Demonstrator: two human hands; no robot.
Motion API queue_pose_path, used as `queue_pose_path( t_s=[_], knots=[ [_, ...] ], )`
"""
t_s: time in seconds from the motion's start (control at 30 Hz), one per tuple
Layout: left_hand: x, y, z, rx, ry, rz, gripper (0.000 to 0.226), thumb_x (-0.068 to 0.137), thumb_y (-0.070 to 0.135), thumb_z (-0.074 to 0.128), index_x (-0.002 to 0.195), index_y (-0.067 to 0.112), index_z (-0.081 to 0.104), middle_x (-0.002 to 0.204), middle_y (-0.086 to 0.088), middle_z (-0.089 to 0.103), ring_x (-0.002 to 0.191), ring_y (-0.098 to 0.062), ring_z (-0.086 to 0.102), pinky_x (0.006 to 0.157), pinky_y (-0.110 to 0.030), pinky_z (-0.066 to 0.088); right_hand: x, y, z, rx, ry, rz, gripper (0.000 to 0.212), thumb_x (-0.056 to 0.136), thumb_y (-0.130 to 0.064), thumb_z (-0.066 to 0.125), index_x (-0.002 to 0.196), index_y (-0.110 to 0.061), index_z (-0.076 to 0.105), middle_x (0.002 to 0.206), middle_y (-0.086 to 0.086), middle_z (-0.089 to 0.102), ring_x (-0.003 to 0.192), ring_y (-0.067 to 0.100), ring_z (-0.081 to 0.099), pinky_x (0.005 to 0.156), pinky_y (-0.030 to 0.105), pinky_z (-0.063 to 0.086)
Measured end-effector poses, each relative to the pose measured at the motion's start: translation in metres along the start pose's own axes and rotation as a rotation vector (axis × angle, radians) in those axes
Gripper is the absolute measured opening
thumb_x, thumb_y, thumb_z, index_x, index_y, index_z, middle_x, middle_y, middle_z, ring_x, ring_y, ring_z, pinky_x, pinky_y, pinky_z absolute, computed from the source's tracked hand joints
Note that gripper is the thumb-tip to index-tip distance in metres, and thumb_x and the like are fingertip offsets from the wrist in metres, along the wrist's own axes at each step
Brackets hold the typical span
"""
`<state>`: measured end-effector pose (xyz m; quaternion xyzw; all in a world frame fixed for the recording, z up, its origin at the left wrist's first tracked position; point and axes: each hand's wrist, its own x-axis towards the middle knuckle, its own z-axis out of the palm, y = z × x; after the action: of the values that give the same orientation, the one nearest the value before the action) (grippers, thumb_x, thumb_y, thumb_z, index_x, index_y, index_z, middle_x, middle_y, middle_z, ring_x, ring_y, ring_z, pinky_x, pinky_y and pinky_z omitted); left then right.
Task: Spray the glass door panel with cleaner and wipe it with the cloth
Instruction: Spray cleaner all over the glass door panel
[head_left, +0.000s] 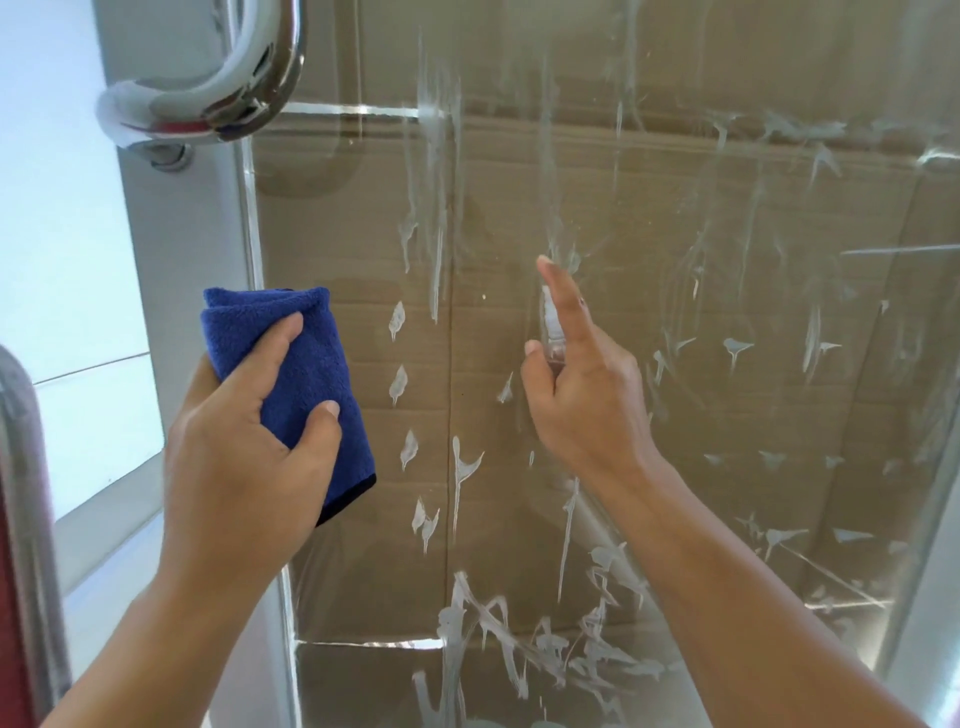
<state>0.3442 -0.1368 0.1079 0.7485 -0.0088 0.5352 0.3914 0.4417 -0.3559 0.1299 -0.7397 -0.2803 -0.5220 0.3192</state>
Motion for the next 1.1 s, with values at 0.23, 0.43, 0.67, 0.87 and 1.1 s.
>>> queue_pose_path(
  t_s=[0.23,0.43,0.67,0.87,1.1],
  knots=[
    [0.008,-0.004,-0.013,0.128,-0.056,-0.018,0.071,0.086,0.007,0.067,0.149,0.029,0.042,0.138,-0.003,0.048,0.097,-0.008,0.039,0.084,-0.031,0.037,0.027,-0.026,0.018,0.011,-0.024,-0.023,0.054,0.095,-0.008,0.054,0.144,-0.027,0.041,0.061,-0.01,0.046,0.054,0.01,0.049,0.067,0.042,0.057],
    [0.012,-0.009,-0.024,0.161,-0.062,-0.018,0.073,0.085,0.006,0.067,0.149,0.029,0.041,0.136,-0.002,0.048,0.096,-0.011,0.041,0.083,-0.03,0.036,0.025,-0.035,0.035,-0.051,-0.071,-0.025,0.058,0.095,-0.013,0.052,0.147,-0.033,0.036,0.073,-0.001,0.055,0.061,0.019,0.055,0.064,0.043,0.056],
    [0.009,-0.018,-0.026,0.157,-0.074,-0.035,0.072,0.084,0.004,0.067,0.148,0.027,0.043,0.134,-0.004,0.049,0.094,-0.014,0.045,0.08,-0.029,0.036,0.015,-0.038,0.047,-0.126,-0.13,-0.01,0.052,0.095,-0.012,0.05,0.139,-0.037,0.036,0.069,0.0,0.052,0.056,0.021,0.052,0.059,0.04,0.053],
    [0.006,-0.023,-0.026,0.161,-0.088,-0.039,0.072,0.084,0.005,0.068,0.148,0.027,0.043,0.133,-0.003,0.048,0.093,-0.013,0.044,0.077,-0.025,0.034,0.003,-0.039,0.046,-0.096,-0.119,-0.015,0.06,0.097,-0.014,0.053,0.149,-0.037,0.035,0.069,0.0,0.053,0.055,0.019,0.053,0.057,0.038,0.053],
    [-0.002,-0.027,-0.023,0.168,-0.114,-0.041,0.072,0.085,0.007,0.068,0.148,0.03,0.041,0.125,0.006,0.045,0.091,-0.009,0.041,0.071,-0.015,0.033,-0.022,-0.033,0.051,-0.089,-0.167,0.061,0.056,0.098,-0.018,0.053,0.146,-0.04,0.033,0.072,-0.001,0.056,0.06,0.017,0.056,0.061,0.042,0.056]
  ],
)
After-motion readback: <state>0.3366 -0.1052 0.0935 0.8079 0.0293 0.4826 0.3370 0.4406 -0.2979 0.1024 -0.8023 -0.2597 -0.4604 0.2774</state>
